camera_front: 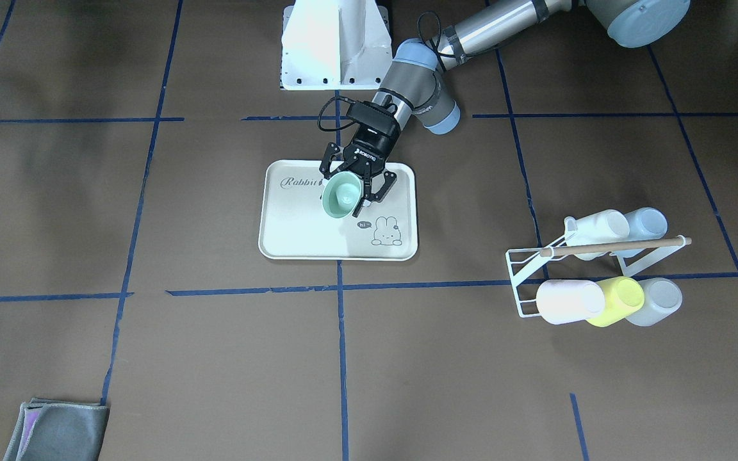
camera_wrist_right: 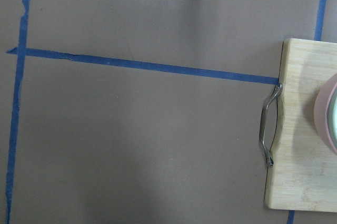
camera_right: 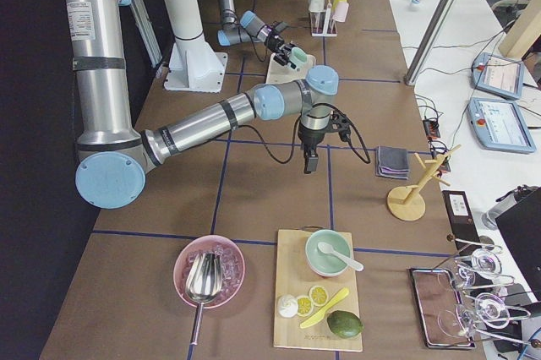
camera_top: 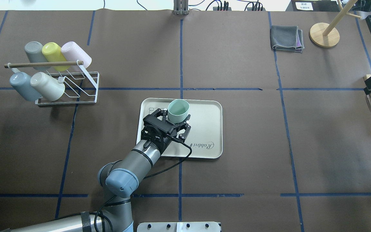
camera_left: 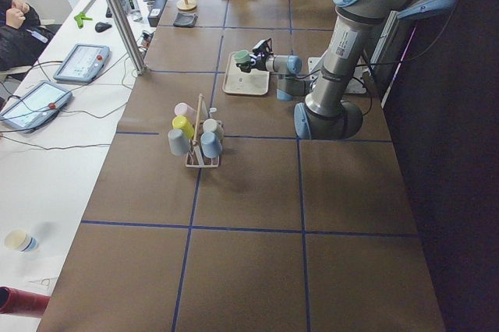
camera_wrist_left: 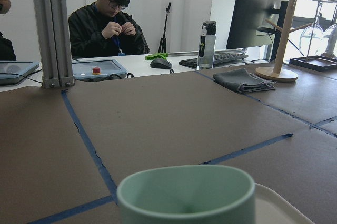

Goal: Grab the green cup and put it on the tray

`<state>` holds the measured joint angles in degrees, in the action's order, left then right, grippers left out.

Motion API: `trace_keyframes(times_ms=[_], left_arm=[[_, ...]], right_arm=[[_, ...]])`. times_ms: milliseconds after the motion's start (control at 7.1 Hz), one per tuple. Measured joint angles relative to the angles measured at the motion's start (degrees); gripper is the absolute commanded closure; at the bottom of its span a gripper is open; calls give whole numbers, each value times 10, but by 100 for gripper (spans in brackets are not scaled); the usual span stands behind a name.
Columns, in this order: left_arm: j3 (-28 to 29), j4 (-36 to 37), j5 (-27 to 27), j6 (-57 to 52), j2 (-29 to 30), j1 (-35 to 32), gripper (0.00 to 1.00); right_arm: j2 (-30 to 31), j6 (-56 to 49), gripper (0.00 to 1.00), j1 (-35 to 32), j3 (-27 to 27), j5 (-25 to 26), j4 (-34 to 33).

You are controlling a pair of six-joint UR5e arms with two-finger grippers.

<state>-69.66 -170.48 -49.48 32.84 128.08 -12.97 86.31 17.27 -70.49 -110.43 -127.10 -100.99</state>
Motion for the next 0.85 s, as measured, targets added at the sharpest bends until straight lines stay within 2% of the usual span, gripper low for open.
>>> trace_keyframes(times_ms=[845], left_arm=[[0, 1, -1, -17, 1, 0, 22]], right_arm=[[0, 0, 0, 0, 0, 0, 0]])
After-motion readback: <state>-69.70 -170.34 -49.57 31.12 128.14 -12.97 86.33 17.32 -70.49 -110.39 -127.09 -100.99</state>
